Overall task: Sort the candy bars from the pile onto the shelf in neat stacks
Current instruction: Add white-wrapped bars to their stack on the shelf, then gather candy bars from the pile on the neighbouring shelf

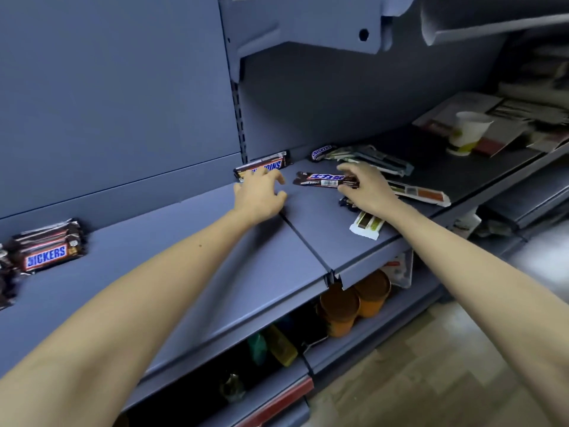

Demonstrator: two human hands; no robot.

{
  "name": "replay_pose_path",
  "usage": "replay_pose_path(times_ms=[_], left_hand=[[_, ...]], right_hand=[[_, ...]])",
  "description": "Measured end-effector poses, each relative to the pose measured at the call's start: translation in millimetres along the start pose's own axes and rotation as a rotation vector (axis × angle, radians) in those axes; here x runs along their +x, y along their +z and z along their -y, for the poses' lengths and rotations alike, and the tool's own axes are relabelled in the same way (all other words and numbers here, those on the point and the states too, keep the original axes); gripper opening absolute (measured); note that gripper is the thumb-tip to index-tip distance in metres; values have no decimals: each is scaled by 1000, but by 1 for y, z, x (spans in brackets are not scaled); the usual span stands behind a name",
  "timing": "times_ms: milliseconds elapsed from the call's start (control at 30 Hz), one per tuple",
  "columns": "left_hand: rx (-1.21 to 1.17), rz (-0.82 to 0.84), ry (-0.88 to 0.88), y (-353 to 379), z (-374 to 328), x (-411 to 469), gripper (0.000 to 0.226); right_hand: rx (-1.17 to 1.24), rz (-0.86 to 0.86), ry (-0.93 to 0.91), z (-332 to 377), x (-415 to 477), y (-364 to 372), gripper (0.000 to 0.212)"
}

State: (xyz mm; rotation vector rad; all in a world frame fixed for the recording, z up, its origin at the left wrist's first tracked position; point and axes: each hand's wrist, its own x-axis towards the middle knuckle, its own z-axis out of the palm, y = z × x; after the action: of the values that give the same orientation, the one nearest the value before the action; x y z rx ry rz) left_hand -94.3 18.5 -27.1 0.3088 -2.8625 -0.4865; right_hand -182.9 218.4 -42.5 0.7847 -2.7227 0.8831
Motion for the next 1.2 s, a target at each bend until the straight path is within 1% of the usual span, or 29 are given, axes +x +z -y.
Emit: replay_pose_path(times_ms=[133, 267, 400, 567, 800, 867, 967, 1033, 1100, 1200], left_hand=[[117, -46, -13, 4, 10, 26, 43], [124, -40, -97, 7, 18, 47, 48], [168, -12, -155, 11, 24, 59, 48], [230, -5, -161, 20, 22, 68, 46], [375, -44, -112, 31, 27, 67, 27], [368, -47, -105, 32, 29, 67, 29], [217, 13, -175, 29, 26, 67, 40], [206, 42, -209, 27, 26, 68, 44], [231, 52, -202, 25, 28, 67, 44], [212, 5, -151, 23, 33, 61, 40]], right_hand=[[-37, 42, -21, -10, 15, 0, 46], [-61, 141, -14, -15, 28, 6, 53], [-96, 177, -17, -15, 36, 9, 56], [-169, 265, 58, -16, 46, 14, 55], [-148, 245, 58, -17, 52, 18, 45], [-118, 230, 56, -15, 50, 19, 44], [-75, 207, 54, -14, 46, 20, 45], [-53, 194, 46, -13, 44, 21, 46], [-39, 185, 29, -10, 42, 22, 45], [7, 173, 15, -3, 40, 25, 45]])
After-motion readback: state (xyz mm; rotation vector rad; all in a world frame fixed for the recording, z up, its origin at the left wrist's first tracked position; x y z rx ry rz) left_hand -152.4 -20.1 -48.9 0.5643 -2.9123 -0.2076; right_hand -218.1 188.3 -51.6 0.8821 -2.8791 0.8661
